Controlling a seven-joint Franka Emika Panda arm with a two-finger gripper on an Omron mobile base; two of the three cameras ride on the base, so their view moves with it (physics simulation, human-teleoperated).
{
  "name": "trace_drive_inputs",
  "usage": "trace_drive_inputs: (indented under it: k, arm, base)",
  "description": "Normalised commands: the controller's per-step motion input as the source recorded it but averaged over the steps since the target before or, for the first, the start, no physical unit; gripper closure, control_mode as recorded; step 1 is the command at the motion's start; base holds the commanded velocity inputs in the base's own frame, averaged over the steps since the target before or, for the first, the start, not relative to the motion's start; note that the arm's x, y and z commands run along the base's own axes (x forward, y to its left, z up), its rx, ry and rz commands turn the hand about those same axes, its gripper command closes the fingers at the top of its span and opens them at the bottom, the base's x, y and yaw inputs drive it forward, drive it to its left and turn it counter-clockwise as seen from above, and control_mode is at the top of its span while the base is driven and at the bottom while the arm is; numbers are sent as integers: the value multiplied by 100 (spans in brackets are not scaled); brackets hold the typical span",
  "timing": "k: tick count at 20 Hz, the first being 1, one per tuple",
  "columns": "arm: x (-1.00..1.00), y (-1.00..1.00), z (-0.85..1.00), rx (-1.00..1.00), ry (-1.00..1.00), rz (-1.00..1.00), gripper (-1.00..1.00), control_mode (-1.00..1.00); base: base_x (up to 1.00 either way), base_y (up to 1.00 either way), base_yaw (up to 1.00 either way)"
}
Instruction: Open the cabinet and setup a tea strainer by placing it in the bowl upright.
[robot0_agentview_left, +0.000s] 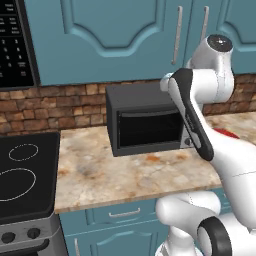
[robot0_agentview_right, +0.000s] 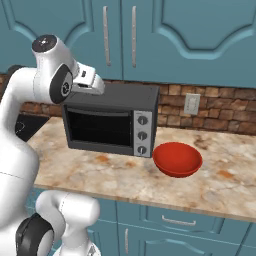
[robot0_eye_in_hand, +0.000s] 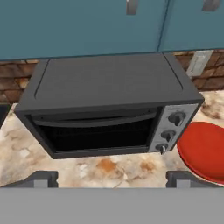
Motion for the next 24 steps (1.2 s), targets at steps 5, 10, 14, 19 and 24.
trace_drive_inputs:
  k: [5, 10, 14, 19, 24]
  arm:
    - [-2, -5, 97, -7, -22, -18, -100, -100]
    - [0, -12, 79, -6, -19, -9, -100, -100]
    - [10, -17, 0, 1, 0, 0, -100, -100]
    - [30, -21, 0, 0, 0, 8, -100, -100]
    - [43, -13, -1, 0, 0, 11, -100, -100]
  base:
    - [0, 0, 0]
    - [0, 0, 0]
    - [0, 0, 0]
    - [0, 0, 0]
    - [0, 0, 0]
